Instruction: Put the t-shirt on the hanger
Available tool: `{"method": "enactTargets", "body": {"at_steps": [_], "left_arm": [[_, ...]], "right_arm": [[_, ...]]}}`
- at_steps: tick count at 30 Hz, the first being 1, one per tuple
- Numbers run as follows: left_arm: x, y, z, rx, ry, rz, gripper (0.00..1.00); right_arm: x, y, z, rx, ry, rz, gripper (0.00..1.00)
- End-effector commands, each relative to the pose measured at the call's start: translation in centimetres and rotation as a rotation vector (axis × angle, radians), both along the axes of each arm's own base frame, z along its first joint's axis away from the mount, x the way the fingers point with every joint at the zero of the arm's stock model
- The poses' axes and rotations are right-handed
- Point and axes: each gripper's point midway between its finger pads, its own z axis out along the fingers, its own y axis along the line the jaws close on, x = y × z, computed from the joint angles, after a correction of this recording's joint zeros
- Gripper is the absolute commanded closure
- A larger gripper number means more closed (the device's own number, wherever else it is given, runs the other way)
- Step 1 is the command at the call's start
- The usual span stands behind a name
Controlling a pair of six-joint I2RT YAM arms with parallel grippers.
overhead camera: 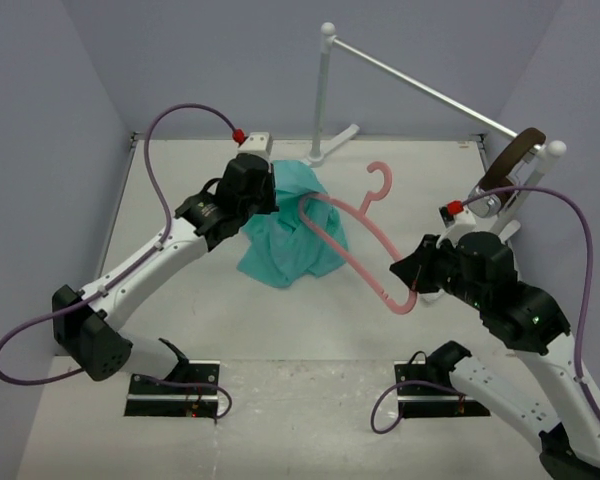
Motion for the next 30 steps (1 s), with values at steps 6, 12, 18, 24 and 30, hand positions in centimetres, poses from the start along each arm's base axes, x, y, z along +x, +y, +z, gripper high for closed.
{"method": "enactTargets", "body": {"at_steps": [6,12,18,24,30], "left_arm": [[-2.0,-0.8,9.2,-0.063,-0.125,-0.119,1.0],[-2.0,2.1,7.0,0.104,-0.078,-0.048,1.0],[-3.6,1.0,6.3,0.118,-0.058,-0.195,1.0],[-5.6,-0.4,6.0,0.102,-0.04,-0.356,1.0],[-8.5,-2.8,4.8,0.087,0.02,-0.602,1.0]], "right_arm": [[-0.3,11.3,9.7,0.188,-0.251,0.419,1.0],[-0.3,10.4,10.3,0.258,-0.419,0.36,1.0],[0.0,7.2,8.9,0.245,-0.489,0.242,1.0],[1.4,6.0,5.4,0.163,-0.439,0.148,1.0],[0.7,6.1,5.5,0.178,-0.483,0.194,1.0]]}}
